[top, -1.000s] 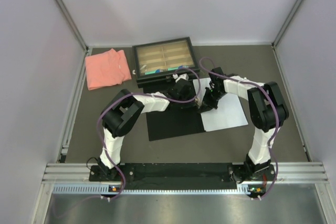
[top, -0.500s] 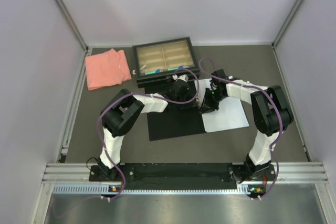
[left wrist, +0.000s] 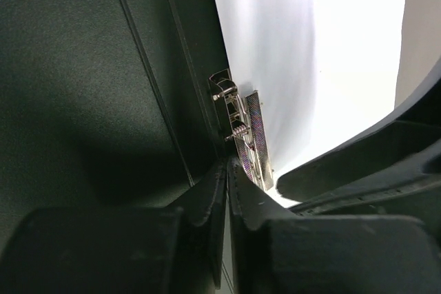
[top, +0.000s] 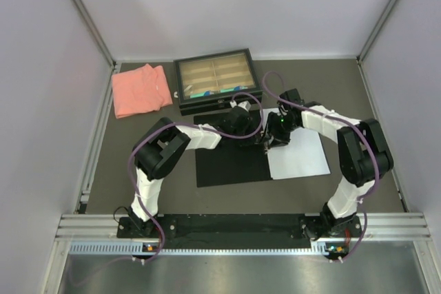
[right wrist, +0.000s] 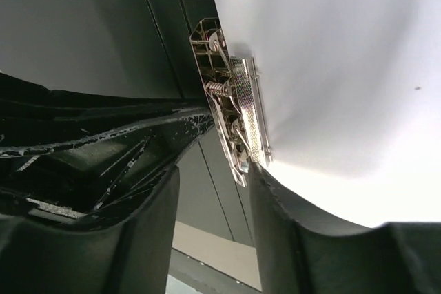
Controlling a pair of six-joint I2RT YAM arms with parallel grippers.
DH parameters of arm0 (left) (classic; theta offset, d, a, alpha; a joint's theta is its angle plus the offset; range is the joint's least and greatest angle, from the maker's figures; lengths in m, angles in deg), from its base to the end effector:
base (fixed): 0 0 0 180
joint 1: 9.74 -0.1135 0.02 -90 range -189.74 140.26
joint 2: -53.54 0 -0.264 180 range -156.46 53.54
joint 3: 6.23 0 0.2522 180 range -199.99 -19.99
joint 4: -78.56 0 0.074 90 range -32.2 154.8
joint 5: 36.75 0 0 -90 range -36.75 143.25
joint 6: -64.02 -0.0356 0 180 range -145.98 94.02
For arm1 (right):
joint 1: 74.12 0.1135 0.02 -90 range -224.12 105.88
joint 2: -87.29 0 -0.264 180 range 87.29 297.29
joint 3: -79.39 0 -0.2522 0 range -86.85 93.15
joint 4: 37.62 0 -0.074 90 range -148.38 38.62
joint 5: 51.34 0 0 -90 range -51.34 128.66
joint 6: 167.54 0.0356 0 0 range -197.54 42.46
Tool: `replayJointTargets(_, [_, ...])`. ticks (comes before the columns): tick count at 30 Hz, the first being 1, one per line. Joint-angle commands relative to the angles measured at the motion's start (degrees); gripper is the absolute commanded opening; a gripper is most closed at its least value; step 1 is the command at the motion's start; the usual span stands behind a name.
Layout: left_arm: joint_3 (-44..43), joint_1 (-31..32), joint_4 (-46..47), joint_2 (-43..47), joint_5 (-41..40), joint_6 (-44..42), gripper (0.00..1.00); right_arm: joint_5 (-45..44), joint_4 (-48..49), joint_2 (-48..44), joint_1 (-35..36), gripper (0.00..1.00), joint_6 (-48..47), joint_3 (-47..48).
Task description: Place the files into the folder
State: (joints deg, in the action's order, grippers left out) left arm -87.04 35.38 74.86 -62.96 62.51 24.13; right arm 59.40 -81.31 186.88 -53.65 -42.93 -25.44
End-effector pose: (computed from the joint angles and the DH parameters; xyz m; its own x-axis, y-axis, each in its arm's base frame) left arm 0.2972 -0.3066 0.1334 -0.8911 -0.1784 -0.4173 0.1612 0.7351 -0.6585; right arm 0.3081 0.1285 0.1700 -0.9715 0.2043 -0.1202 0.1228 0.8674 0.4822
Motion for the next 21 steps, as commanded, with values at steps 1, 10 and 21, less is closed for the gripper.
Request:
replayJointTargets(1, [1.8, 0.9, -5.1, -1.0, 2.1, -2.2, 0.19, -2.3, -1.0, -5.1, 0.0, 0.52, -1.2, -0.9])
replayJointTargets(10, [1.5, 0.3, -8.5, 7.8, 6.4, -3.3, 0.53, -14.0, -4.8, -18.0, 1.2, 0.67, -6.7, -5.3])
replayJointTargets(21, [16.0, -11.4, -28.3, 37.6, 4.3, -9.6, 0.87, -28.3, -4.1, -24.3, 19.9, 0.86, -5.1, -10.6])
